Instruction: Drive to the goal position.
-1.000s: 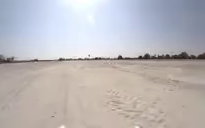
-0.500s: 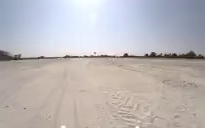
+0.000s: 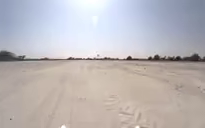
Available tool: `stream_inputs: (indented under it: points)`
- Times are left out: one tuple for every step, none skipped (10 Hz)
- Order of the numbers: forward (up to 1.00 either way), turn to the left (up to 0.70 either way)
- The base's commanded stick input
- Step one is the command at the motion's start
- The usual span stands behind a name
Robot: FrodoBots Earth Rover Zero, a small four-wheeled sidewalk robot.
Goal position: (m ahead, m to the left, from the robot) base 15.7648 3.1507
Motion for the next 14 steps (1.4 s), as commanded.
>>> stream_inputs:
  points:
    - [0.70, 0.00]
    - [0.70, 0.00]
    - [0.70, 0.35]
    - [0.70, 0.35]
    - [0.70, 0.35]
    - [0.70, 0.00]
    - [0.70, 0.00]
    - [0.70, 0.00]
    - [0.70, 0.00]
    - [0.70, 0.00]
    - [0.70, 0.00]
    - [0.70, 0.00]
    - [0.70, 0.00]
    - [0.70, 0.00]
